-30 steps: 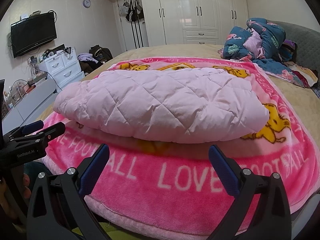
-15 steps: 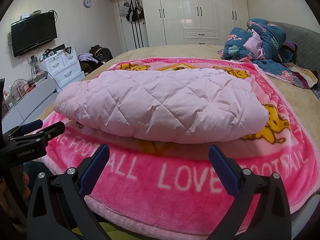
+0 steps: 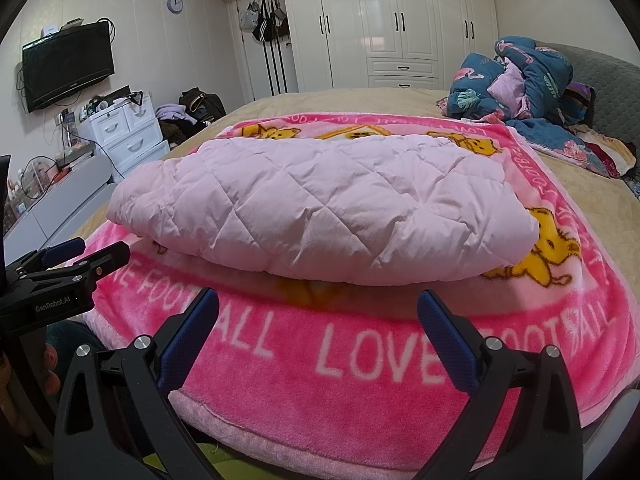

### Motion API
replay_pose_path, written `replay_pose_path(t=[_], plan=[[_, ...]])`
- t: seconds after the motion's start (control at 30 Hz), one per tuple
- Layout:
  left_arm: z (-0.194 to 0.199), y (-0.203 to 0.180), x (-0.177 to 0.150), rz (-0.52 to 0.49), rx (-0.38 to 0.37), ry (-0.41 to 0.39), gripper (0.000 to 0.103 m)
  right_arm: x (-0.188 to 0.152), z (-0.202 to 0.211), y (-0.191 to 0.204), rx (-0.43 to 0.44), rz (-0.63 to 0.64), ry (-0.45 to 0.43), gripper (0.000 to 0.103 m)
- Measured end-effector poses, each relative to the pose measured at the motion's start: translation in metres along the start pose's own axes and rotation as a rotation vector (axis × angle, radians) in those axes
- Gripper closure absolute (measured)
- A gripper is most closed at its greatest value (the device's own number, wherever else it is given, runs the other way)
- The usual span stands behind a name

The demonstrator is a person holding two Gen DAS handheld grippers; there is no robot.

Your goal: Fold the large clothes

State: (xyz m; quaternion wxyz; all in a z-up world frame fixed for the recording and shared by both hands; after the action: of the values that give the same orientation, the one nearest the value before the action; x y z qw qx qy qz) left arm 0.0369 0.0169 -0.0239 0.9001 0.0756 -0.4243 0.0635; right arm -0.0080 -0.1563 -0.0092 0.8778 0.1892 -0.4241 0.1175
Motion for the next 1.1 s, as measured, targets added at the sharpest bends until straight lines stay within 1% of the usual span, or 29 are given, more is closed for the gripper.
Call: replay_pose_path(t=[0.63,0.83,0.97,1.03,1.1], plan=[[-0.0002,0.0039,-0.0021,0.001,0.008,0.001,0.009,-0.0007,-0.0013,0.0004,0.000,0.005,0.001,0.004],[0.0003,0.0044,-0.0023,0.001,-0.001,-0.002,0.009,-0.0008,-0.0012,0.0004,-0.001,0.008,0.001,0.004],[0.0015,0.0056,-0.0018,0.002,0.001,-0.017,0.009,-0.0001,-0.0022,-0.0012,-0.012,0.009,-0.001,0.004],[0.0006,0.0062,-0.0020,-0.001,0.013,-0.016,0.009,0.0000,-0.0033,-0.0029,-0.017,0.009,0.001,0.004],[-0.0010,0.0068,-0.0026,-0.002,0.008,-0.009,0.009,0.0007,-0.0031,-0.0060,-0.026,0.001,-0.002,0.004]])
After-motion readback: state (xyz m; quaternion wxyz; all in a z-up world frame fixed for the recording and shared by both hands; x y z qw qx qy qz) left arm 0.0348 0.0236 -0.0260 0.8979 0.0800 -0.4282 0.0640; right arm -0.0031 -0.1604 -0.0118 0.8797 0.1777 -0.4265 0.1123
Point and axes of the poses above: each gripper's, at about its wrist camera, not at the fingertips, and z roughly against the way its jaws point, y to its left, x to its top, the point moved 7 cm from there along -z, roughly the way its jaws point, and after that the axes turned 8 degrees about x, right-handed, at the moved point
